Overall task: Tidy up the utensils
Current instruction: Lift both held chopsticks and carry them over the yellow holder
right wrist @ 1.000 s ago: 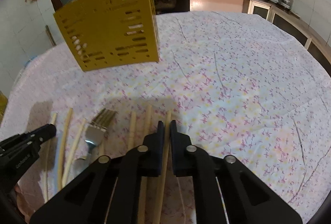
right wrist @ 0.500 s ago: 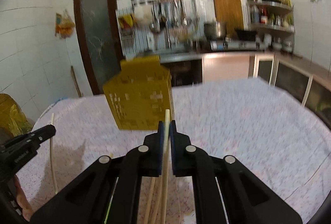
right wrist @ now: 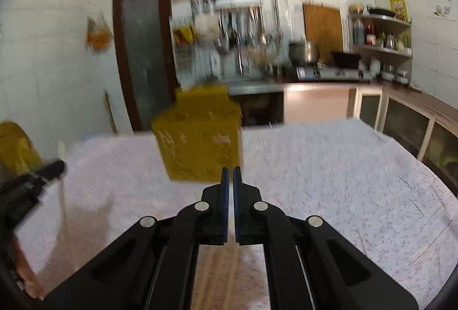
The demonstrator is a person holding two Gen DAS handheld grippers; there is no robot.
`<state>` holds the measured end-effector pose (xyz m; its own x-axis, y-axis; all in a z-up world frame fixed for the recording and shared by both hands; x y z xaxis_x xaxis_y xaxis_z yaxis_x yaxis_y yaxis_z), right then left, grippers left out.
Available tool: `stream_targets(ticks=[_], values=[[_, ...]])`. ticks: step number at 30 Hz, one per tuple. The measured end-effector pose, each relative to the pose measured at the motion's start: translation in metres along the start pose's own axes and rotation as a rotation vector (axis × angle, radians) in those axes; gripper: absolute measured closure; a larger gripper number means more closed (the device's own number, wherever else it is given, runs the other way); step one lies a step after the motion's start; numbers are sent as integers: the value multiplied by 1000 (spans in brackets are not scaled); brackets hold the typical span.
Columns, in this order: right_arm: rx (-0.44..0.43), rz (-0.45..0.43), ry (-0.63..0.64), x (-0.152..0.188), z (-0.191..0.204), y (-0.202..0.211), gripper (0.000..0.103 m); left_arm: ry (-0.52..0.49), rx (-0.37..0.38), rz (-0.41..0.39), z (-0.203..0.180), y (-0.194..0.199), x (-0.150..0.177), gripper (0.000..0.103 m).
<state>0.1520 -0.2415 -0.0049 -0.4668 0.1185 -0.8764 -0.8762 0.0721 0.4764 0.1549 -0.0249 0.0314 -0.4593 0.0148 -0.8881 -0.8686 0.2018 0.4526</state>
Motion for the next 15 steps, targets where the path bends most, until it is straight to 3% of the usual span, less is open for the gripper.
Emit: stream_targets(ticks=[2, 4, 8, 11, 15], values=[[3, 93, -6, 7, -2, -25, 93, 20, 2, 39, 3, -12, -1, 98], [-19, 185, -48, 19, -8, -51, 37, 21, 5, 83, 3, -25, 0, 98], [33, 249, -73, 30, -18, -81, 42, 35, 11, 187, 8, -57, 1, 98], [62, 297, -58, 34, -19, -98, 57, 61, 8, 268, 15, -87, 5, 98], [62, 338, -54, 38, -17, -110, 63, 70, 14, 312, 17, -109, 11, 98]])
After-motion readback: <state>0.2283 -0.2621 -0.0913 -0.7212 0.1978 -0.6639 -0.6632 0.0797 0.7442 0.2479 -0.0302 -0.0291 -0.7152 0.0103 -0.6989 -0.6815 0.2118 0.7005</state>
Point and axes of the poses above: each gripper's, at about its wrist camera, not at the fingertips, and y roughly against the way its jaws point, z to its left, x to its underside, the point moved 3 cm from there along -y, roughly the way its jaws point
